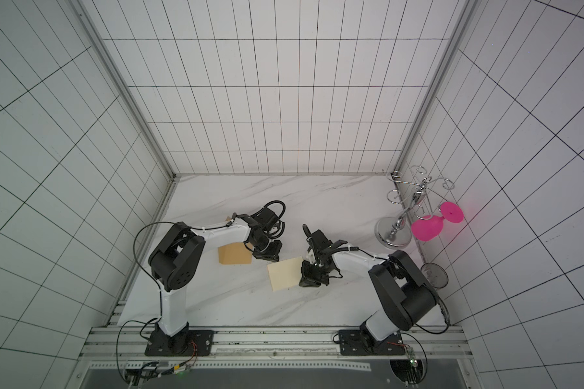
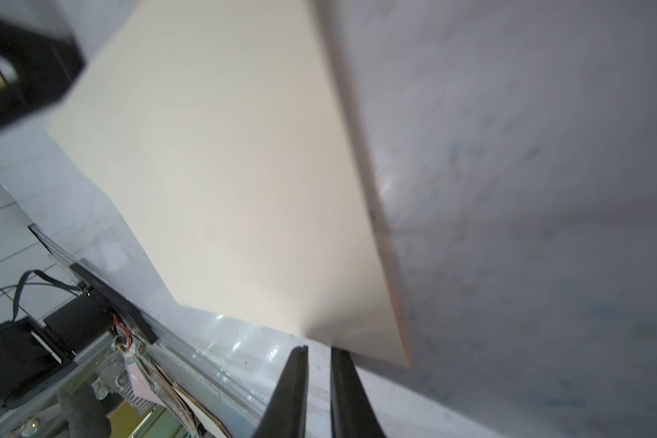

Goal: Fold the letter paper in half and place it into the envelope
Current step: Adjust the letter paper at the center of the board, then pick up the letter paper from the center of the board.

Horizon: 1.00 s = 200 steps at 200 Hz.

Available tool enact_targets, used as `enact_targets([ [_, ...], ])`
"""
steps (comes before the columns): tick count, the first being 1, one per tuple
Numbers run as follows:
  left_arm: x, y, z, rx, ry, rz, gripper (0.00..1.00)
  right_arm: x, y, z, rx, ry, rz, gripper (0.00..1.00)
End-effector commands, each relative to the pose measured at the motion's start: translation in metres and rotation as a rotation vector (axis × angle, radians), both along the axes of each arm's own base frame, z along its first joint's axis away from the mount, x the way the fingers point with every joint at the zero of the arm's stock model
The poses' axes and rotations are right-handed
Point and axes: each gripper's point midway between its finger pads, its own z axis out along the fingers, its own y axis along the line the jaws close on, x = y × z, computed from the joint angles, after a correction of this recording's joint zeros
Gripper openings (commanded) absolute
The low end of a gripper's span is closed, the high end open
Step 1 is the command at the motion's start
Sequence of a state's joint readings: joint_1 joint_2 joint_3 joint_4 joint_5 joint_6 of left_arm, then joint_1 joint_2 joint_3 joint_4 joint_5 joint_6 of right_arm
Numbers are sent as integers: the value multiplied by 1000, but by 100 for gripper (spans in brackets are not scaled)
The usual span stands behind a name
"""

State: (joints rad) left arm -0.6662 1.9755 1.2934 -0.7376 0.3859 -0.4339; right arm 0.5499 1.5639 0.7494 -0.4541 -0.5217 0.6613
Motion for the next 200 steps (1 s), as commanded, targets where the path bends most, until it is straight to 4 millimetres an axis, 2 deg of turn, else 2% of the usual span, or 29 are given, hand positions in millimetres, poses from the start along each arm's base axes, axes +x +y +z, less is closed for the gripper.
enact_targets([
  [1,-21,24,-17,90,45,-5,0,22,-31,-9,-133,-24,-16,17],
  [16,-22,28,-13,95,39,0,0,30,-31,-3,-129,-28,1,20],
  [37,-15,34,-3,87,28,23,0,28,-28,3,-104,-26,11,33],
  [68,7,41,31,43,-19,93,0,14,-21,8,-18,-9,-14,52],
  [82,10,35,45,10,-33,103,0,9,-19,5,18,-7,-30,54],
  [99,1,20,51,-36,-9,95,0,2,-19,-3,33,10,-37,54],
  [124,-24,-7,44,-58,37,36,0,-2,-15,-11,60,31,-40,51],
  [141,-39,-19,36,-61,71,14,0,-1,-12,-14,80,35,-45,49],
  [167,-51,-15,18,-35,110,14,0,-2,-11,-18,86,45,-42,48],
  [200,-54,-3,2,26,120,-2,0,-7,-9,-25,105,64,-37,50],
])
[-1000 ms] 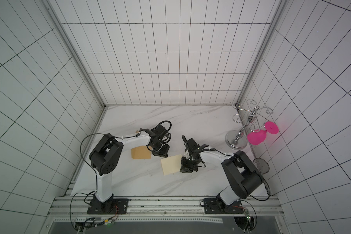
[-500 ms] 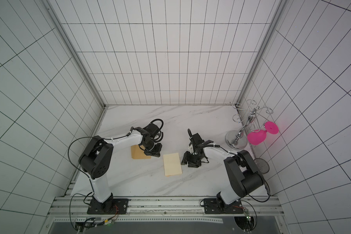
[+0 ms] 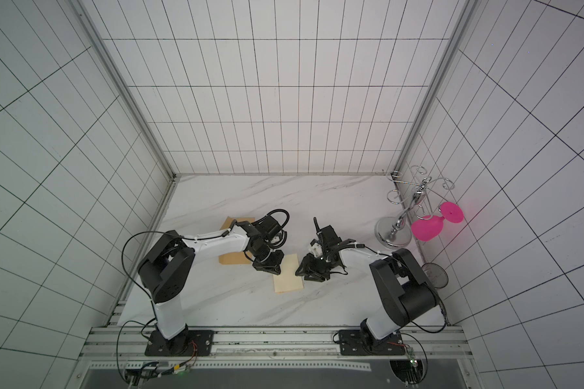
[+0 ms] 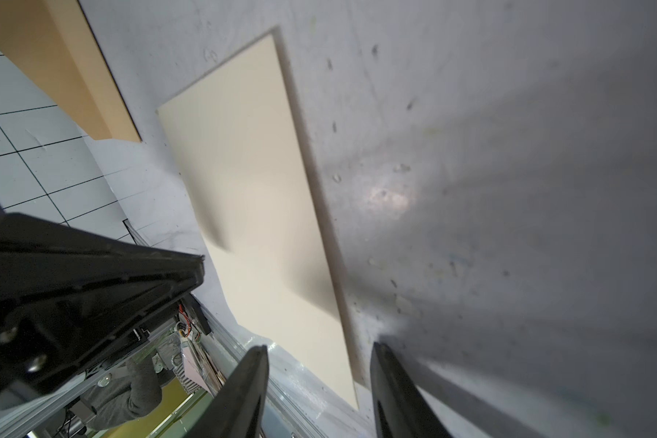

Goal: Fold the letter paper in half and place it into the envelope
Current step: Pick up the letter paper from the center of the board.

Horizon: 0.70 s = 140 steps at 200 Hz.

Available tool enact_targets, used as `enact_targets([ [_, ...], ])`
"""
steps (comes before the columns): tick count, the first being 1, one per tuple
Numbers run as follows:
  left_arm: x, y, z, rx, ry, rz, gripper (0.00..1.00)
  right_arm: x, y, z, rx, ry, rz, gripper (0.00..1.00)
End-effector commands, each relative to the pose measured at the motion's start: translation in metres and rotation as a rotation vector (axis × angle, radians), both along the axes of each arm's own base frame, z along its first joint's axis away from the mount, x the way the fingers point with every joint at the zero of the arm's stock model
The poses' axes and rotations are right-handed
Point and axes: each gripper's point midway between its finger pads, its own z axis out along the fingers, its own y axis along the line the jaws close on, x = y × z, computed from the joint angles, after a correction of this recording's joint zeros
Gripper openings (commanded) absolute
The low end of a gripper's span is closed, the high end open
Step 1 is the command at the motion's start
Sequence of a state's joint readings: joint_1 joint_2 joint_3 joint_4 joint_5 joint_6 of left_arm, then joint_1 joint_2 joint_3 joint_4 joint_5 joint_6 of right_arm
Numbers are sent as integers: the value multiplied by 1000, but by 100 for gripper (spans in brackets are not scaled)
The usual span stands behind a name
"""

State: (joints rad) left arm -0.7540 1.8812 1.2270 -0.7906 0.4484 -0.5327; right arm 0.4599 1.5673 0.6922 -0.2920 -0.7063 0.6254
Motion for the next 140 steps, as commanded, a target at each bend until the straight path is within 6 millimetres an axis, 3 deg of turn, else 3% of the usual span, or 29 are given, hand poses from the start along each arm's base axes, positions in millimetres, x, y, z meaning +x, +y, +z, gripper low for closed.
enact_targets([
  [1,0,9,-16,45,19,6,0,-22,-19,-35,-102,90,-18,50],
  [86,-7,25,-52,125,38,-17,0,-26,-13,-64,-92,103,-9,47],
  [140,-10,41,-61,162,42,-34,0,-18,-11,-73,-95,80,-8,42],
])
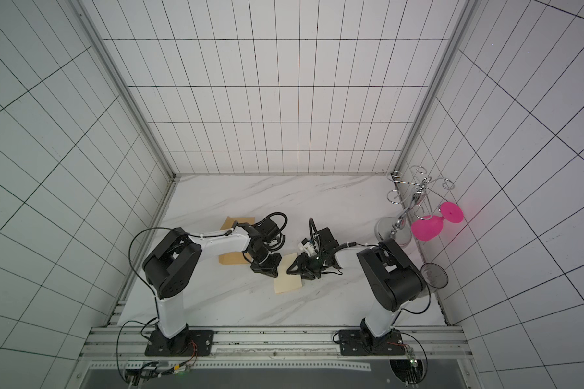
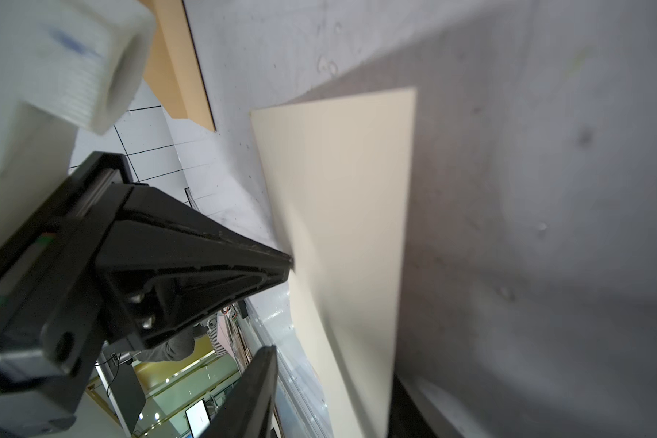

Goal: Fold the letter paper in half and place it into the envelope
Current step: Pick up the letter paper from the center of the board.

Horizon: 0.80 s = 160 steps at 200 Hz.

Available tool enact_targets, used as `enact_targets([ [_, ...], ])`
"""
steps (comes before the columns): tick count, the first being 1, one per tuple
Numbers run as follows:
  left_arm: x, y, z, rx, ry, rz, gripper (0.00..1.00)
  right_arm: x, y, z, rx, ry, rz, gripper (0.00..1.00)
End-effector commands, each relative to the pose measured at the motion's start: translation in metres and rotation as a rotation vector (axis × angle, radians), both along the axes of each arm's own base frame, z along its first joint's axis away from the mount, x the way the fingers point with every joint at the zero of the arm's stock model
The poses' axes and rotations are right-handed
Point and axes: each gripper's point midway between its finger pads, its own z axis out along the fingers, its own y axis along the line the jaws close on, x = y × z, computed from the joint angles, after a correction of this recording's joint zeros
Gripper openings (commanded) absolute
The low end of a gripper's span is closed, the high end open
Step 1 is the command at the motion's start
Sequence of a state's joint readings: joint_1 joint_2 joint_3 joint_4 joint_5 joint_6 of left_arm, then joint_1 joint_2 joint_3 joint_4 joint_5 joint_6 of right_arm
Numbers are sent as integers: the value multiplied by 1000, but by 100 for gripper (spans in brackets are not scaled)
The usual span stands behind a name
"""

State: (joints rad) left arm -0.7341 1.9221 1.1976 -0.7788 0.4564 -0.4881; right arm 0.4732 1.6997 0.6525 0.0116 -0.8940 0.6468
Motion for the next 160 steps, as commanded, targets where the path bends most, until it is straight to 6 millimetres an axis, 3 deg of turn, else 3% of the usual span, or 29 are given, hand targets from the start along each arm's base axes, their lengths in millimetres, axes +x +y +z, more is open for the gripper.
enact_targets([
  [1,-8,30,-41,138,12,-16,0,-24,-45,-69,-311,99,-71,41],
  [90,-9,37,-41,151,5,-30,0,-16,-53,-71,-335,73,-69,27],
  [160,-8,42,-41,160,-1,-35,0,-8,-57,-66,-335,56,-73,25],
])
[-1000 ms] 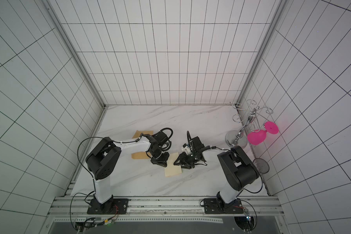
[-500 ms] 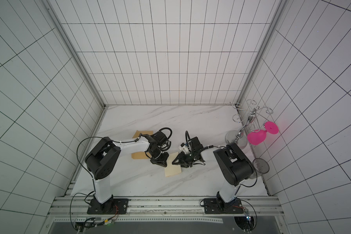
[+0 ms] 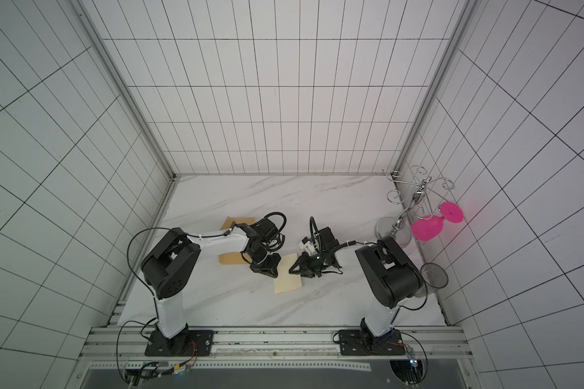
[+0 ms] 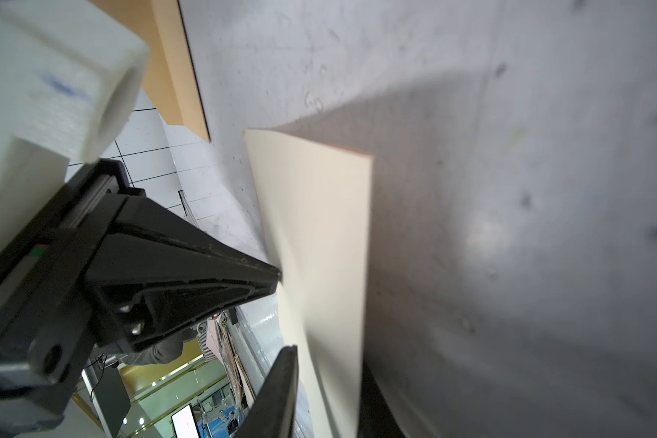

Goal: Fold the letter paper in half and place it into the envelope
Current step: Pick up the letter paper from the center of the board, then pick up the envelope from the center of the board.

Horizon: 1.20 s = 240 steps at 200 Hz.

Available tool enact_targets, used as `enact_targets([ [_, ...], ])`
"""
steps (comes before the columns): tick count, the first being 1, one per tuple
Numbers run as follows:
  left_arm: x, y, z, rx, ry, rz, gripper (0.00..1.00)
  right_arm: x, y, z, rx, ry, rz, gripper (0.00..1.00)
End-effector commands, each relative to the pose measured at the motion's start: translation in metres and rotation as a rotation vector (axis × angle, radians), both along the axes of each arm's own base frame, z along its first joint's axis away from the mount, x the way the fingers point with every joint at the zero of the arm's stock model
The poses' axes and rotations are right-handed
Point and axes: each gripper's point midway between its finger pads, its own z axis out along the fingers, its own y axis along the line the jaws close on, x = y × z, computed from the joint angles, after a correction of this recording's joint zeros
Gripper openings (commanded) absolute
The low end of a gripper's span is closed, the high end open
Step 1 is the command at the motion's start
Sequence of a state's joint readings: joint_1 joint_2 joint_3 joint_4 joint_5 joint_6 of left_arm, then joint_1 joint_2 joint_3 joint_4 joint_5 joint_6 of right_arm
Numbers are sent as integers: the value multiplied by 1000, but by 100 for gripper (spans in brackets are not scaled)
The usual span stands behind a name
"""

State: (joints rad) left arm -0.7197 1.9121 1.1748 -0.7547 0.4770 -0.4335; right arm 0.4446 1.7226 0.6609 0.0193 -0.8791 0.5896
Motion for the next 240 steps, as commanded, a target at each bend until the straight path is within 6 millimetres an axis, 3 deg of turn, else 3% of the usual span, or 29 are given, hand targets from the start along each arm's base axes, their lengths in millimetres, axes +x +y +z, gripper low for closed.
enact_targets([
  [1,-8,40,-41,196,12,3,0,-18,-50,-60,-322,101,-80,24],
  [30,-5,39,-38,196,7,5,0,-15,-49,-59,-317,94,-71,0],
  [59,3,36,-28,196,-20,12,1,-12,-47,-50,-309,72,-59,0],
  [67,7,36,-20,198,-37,16,11,-10,-47,-45,-309,56,-56,0],
  [81,16,35,1,189,-83,25,48,-5,-47,-31,-308,19,-51,0],
  [102,39,42,51,137,-174,107,60,7,-50,-3,-302,-50,-55,0],
  [113,56,59,78,137,-240,193,67,16,-53,13,-298,-91,-61,0],
  [131,86,108,116,205,-363,371,74,32,-60,38,-305,-157,-67,0],
  [156,111,193,142,331,-479,627,80,53,-62,70,-306,-237,-73,0],
  [178,120,240,132,361,-494,756,81,68,-55,92,-282,-282,-82,0],
  [191,122,251,117,328,-448,792,81,76,-49,102,-257,-297,-86,0],
  [217,128,254,86,288,-358,802,78,84,-44,107,-241,-306,-80,0],
  [240,136,244,69,249,-319,784,74,87,-41,107,-236,-304,-69,0],
])
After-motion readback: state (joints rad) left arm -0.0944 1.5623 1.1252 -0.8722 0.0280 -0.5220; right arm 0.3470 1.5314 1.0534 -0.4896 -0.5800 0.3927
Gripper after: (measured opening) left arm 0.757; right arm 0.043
